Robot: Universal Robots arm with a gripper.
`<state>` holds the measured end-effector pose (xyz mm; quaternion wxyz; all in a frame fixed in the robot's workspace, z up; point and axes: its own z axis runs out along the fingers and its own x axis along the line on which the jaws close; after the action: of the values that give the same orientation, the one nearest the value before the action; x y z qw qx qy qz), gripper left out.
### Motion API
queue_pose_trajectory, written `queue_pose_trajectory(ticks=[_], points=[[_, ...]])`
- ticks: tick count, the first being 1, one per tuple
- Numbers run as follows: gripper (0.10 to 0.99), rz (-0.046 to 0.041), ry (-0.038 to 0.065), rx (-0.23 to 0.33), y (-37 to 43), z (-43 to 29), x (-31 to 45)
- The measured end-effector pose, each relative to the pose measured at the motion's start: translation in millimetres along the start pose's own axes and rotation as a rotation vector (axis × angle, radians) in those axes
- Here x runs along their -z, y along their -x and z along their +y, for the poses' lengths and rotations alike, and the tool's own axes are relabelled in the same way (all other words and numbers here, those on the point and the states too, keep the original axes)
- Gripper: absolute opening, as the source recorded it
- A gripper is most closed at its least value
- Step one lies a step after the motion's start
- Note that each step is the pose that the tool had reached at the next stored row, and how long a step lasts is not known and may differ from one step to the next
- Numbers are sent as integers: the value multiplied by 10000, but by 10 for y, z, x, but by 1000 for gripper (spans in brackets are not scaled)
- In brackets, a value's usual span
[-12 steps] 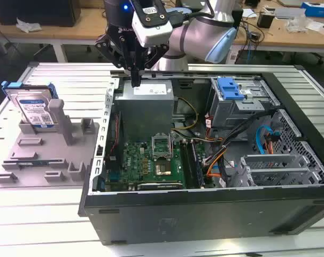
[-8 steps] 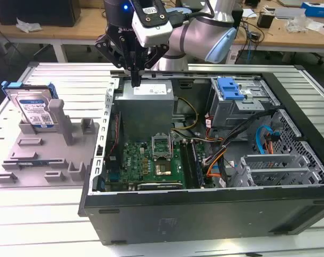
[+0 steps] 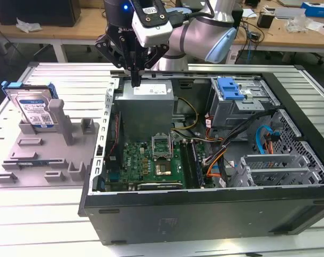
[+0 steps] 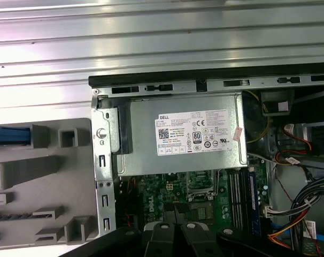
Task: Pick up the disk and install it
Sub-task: 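Reach for the disk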
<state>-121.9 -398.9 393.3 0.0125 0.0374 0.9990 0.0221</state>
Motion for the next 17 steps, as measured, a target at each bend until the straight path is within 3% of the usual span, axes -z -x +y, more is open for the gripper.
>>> queue_pose_trajectory(ticks=[2, 3, 8, 17], points=[[106, -1, 1, -1, -5, 1, 0], [106, -3, -28, 2, -125, 60, -1], [106, -2, -28, 1, -483, 165, -8], [106, -2, -27, 1, -927, 241, -24]])
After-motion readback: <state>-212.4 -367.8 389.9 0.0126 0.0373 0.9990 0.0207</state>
